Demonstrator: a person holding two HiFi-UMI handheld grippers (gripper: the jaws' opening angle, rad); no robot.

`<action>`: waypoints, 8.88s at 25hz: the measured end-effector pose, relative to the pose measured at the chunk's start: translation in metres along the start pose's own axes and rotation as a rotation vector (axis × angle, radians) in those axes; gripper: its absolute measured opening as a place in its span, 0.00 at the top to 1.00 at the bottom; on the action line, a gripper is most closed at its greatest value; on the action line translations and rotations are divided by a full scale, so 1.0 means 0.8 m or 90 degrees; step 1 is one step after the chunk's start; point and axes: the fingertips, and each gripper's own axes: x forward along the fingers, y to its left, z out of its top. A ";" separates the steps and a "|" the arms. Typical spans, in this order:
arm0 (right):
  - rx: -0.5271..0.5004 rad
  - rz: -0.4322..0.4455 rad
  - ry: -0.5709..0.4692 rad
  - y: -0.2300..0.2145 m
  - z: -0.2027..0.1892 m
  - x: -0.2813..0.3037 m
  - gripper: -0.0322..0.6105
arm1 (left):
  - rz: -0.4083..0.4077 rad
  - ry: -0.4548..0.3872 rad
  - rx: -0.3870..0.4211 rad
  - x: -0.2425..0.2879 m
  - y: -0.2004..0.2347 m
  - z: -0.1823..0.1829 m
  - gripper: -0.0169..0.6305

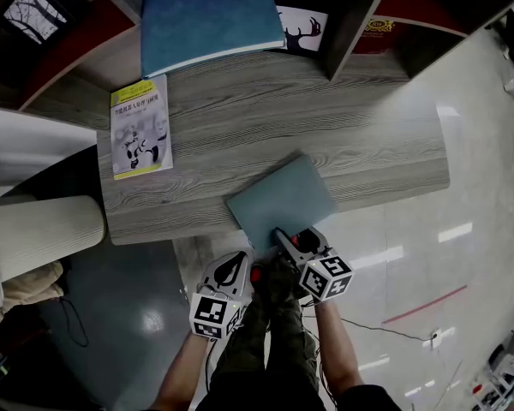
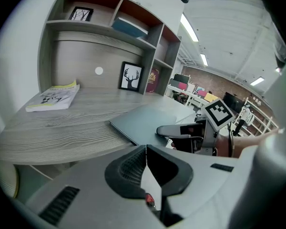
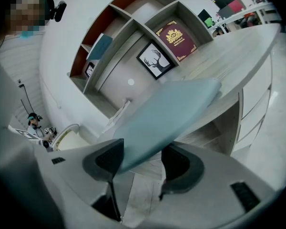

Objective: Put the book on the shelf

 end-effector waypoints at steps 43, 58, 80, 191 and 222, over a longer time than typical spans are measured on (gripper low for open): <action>-0.110 -0.064 -0.202 0.086 0.158 -0.171 0.84 | -0.002 -0.153 0.070 -0.098 -0.049 0.163 0.95; -0.233 -0.124 -0.339 0.141 0.313 -0.265 0.84 | -0.014 -0.264 0.116 -0.131 -0.067 0.324 0.95; -0.342 -0.140 -0.420 0.143 0.450 -0.311 0.84 | -0.049 -0.339 0.169 -0.084 -0.132 0.452 0.95; -0.299 -0.116 -0.383 -0.091 0.730 -0.215 0.64 | 0.002 -0.324 0.155 0.131 -0.190 0.651 0.95; -0.406 -0.109 -0.355 -0.062 0.620 -0.372 0.82 | 0.007 -0.359 0.177 0.087 -0.306 0.588 0.95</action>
